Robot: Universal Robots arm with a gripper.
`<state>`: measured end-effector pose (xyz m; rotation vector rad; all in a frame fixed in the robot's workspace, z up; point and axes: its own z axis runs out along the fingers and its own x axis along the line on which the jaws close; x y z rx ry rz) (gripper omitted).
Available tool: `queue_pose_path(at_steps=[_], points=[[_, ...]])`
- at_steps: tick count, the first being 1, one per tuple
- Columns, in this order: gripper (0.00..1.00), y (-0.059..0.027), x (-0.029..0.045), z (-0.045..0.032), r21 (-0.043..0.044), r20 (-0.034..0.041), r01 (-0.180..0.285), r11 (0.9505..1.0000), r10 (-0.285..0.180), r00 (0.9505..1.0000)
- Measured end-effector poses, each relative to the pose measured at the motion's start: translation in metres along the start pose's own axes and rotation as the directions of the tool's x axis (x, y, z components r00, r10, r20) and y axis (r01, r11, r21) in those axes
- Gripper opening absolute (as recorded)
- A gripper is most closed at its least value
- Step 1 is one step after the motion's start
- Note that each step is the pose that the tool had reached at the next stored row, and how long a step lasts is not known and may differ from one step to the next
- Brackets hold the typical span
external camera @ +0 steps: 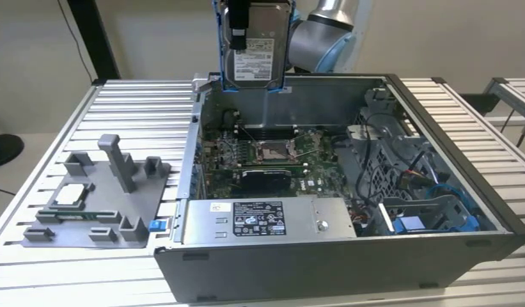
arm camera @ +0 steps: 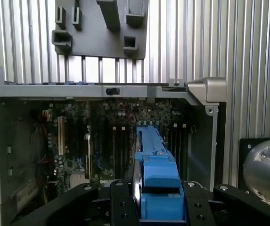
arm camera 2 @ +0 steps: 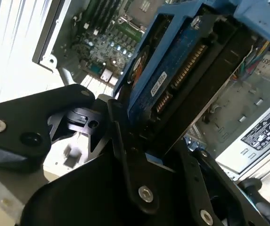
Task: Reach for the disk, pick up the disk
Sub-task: 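Pick up the disk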
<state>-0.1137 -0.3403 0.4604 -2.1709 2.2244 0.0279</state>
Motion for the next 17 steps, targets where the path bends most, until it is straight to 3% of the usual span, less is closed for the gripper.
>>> queue_pose_path(at_steps=[17], points=[[0.0, -0.0565, -0.0014, 0.0006, -0.0002, 0.0, 0.001, 1.0, -0.001, 1.0]])
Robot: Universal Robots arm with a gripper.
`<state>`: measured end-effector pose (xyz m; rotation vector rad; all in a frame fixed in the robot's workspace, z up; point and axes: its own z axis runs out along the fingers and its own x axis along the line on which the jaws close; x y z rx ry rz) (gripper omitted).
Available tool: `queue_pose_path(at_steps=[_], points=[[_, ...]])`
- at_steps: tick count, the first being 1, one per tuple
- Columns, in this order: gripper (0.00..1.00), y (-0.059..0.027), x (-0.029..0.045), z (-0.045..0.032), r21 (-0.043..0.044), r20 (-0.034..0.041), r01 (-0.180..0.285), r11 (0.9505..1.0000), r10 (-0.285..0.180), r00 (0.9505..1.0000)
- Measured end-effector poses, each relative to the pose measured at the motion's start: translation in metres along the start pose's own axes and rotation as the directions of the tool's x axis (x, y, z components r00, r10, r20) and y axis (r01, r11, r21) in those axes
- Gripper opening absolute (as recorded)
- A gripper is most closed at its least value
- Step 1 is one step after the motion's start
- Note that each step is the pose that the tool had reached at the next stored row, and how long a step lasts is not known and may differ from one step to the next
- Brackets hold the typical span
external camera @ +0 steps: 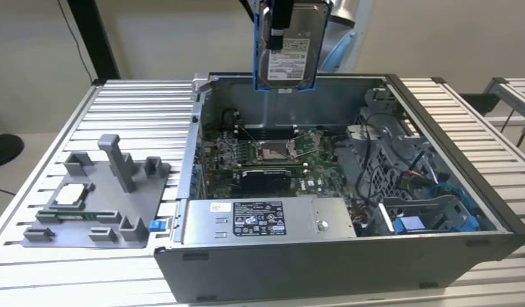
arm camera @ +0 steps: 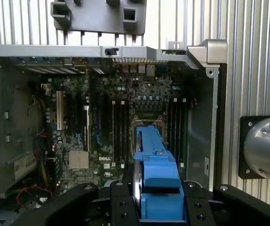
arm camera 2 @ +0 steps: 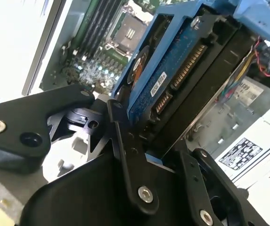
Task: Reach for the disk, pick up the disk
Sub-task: 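Pick up the disk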
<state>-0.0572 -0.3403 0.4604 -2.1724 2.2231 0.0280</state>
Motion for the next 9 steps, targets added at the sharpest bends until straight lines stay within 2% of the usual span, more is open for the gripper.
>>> queue_pose_path(at_steps=[9], points=[[0.0, -0.0278, -0.0006, 0.0003, 0.0, 0.0, 0.001, 1.0, -0.001, 1.0]])
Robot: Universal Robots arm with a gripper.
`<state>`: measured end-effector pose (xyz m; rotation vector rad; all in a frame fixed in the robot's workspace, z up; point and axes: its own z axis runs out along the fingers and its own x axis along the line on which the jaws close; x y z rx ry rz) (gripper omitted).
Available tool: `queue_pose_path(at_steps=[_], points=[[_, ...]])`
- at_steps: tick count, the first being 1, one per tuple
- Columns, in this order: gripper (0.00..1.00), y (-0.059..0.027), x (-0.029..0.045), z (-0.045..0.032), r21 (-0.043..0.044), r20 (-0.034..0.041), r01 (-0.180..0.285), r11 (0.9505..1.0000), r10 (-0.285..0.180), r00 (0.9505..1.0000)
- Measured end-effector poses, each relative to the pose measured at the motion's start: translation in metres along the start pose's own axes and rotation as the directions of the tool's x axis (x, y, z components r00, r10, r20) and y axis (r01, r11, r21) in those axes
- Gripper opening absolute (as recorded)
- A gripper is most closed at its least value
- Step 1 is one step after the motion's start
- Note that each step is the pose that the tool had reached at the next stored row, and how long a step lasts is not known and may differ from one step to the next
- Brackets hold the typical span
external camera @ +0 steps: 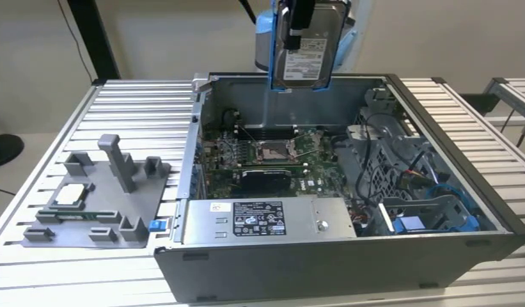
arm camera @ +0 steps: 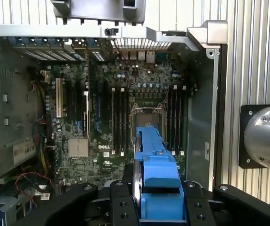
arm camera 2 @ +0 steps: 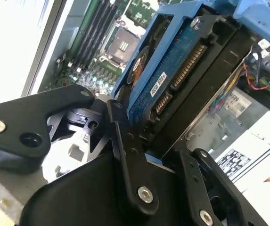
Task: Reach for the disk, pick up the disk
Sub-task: 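Pick up the disk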
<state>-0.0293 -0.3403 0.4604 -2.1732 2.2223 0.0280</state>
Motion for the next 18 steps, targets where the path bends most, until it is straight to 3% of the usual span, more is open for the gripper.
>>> queue_pose_path(at_steps=[18], points=[[0.0, -0.0632, -0.0014, 0.0007, -0.0003, 0.0001, 0.001, 1.0, -0.001, 1.0]])
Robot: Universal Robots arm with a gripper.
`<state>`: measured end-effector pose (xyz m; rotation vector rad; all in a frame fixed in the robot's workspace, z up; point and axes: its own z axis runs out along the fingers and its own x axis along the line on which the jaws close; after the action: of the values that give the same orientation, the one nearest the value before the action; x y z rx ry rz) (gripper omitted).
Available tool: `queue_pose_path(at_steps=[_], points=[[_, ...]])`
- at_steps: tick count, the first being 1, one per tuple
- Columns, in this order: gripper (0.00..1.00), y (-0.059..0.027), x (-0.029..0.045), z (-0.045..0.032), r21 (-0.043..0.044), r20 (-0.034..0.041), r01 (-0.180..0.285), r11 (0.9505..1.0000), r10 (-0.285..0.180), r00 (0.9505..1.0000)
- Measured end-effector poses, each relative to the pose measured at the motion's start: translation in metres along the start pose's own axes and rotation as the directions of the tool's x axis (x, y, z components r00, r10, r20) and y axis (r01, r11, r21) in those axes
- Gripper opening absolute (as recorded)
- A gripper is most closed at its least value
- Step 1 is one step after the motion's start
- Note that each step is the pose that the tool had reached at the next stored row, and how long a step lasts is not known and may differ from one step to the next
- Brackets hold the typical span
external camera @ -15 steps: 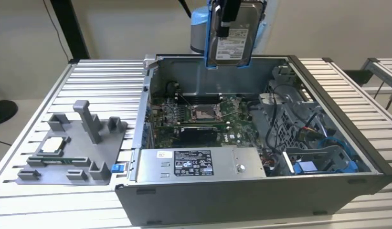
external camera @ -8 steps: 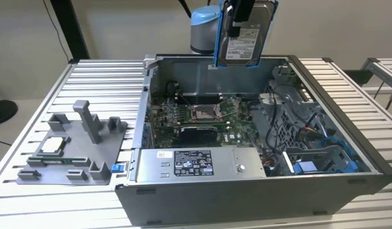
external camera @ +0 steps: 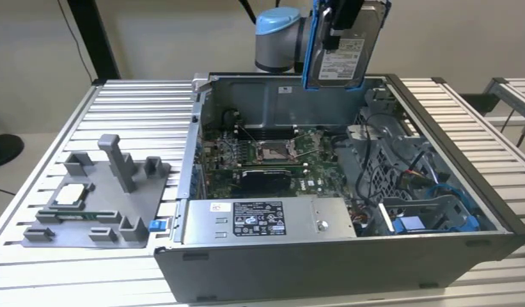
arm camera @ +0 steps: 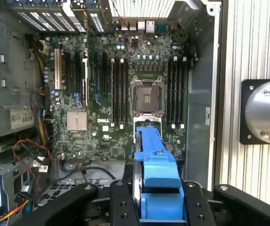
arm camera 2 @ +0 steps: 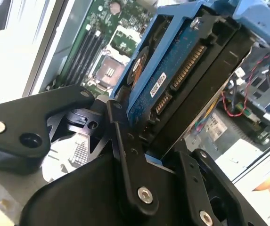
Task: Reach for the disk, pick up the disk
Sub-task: 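Pick up the disk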
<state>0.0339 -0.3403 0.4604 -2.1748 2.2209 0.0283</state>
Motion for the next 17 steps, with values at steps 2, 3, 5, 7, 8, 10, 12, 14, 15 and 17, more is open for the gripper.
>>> queue_pose_path(at_steps=[2, 3, 5, 7, 8, 10, 12, 14, 15, 17], points=[[0.0, -0.007, -0.0001, 0.0001, 0.0, 0.0, 0.0, 1.0, 0.0, 1.0], [0.0, -0.0104, -0.0002, 0.0001, 0.0, 0.0, 0.0, 1.0, 0.0, 1.0], [0.0, -0.0173, -0.0004, 0.0001, -0.0001, -0.0001, 0.0, 1.0, 0.0, 1.0], [0.0, -0.0241, -0.0005, 0.0002, -0.0001, -0.0001, 0.0, 1.0, 0.0, 1.0], [0.0, -0.0275, -0.0006, 0.0003, -0.0001, 0.0, 0.0, 1.0, 0.0, 1.0], [0.0, -0.0338, -0.0007, 0.0004, -0.0001, 0.0001, 0.001, 1.0, -0.001, 1.0], [0.0, -0.0397, -0.0008, 0.0004, -0.0001, 0.0, 0.001, 1.0, -0.001, 1.0], [0.0, -0.0439, -0.0009, 0.0005, -0.0001, 0.0, 0.001, 1.0, -0.001, 1.0], [0.0, -0.0458, -0.001, 0.0005, -0.0001, 0.0, 0.001, 1.0, -0.001, 1.0], [0.0, -0.0491, -0.001, 0.0006, -0.0001, 0.0001, 0.001, 1.0, -0.001, 1.0]])
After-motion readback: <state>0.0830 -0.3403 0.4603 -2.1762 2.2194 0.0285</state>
